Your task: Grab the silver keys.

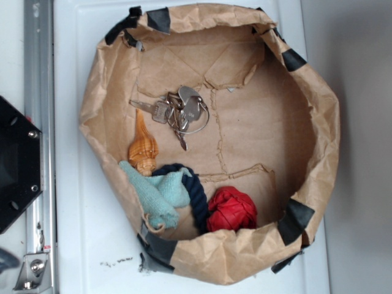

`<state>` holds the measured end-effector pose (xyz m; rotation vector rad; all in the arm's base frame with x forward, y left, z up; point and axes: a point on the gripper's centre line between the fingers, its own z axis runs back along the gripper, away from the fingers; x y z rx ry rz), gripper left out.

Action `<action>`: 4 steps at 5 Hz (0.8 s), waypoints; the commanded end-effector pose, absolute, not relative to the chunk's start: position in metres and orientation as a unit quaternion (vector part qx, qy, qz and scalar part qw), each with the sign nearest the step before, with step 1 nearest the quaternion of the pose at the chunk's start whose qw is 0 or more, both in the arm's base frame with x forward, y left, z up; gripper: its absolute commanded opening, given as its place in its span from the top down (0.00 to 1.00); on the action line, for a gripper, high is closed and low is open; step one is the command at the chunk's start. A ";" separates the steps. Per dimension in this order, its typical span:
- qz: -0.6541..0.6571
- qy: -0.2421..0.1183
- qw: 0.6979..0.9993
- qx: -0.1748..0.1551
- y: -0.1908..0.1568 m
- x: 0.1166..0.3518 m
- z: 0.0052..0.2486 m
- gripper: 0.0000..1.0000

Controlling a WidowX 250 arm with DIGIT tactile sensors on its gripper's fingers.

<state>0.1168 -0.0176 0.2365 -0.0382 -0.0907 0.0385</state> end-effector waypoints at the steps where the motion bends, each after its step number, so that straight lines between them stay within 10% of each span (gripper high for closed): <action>1: 0.019 -0.045 0.999 -0.019 -0.018 0.117 0.236 0.00; 4: 0.025 -0.060 0.997 -0.038 -0.003 0.221 0.186 0.00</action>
